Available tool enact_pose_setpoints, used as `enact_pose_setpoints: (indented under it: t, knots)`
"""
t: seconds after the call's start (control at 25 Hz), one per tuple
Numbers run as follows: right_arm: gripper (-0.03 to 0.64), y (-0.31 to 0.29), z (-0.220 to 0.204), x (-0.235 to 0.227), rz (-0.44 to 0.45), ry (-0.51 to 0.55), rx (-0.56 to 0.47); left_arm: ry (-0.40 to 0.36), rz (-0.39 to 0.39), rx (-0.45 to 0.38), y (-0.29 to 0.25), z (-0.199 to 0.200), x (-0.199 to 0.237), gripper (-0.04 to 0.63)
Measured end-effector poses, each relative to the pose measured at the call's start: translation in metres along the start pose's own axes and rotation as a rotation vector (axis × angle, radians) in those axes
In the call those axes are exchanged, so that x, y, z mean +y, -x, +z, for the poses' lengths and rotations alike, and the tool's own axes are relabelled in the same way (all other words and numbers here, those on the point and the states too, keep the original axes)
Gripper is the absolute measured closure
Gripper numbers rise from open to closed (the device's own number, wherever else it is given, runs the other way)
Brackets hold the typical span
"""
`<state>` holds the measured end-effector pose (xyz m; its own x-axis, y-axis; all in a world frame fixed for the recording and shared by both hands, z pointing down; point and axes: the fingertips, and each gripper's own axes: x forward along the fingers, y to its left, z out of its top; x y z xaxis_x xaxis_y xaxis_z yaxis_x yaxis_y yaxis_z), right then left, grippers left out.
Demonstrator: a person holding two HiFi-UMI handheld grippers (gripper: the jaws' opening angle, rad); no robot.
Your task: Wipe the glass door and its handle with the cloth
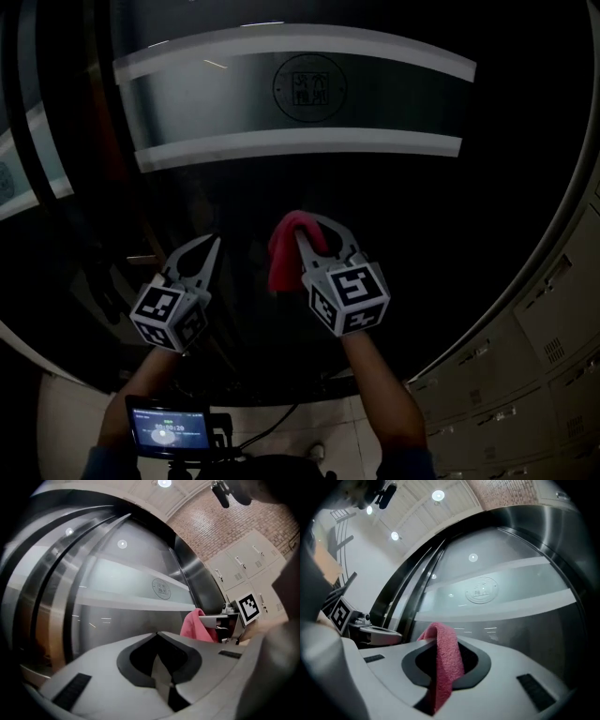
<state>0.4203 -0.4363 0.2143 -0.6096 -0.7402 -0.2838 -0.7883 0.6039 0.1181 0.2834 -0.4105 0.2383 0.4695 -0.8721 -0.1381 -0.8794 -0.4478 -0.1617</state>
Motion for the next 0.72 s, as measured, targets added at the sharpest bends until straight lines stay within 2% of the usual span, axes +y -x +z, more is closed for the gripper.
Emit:
enact_pose_setpoints:
  t: [0.2,0.4,0.72]
  knots:
    - [0.583,-0.015,0.011,0.100,0.063,-0.009,-0.011,-0.016,0.021,-0.017,0.071,0.010,0.042,0.584]
    - [0.583,-0.015,0.011,0.188,0.083,-0.011,-0.013,0.022,0.029,-0.038,0.146,0.015,0.071,0.584]
    - [0.583,-0.019,0.000,0.286,0.179,-0.009,0.015,0.023,0.163,0.010,0.237,-0.009,0.120,0.584]
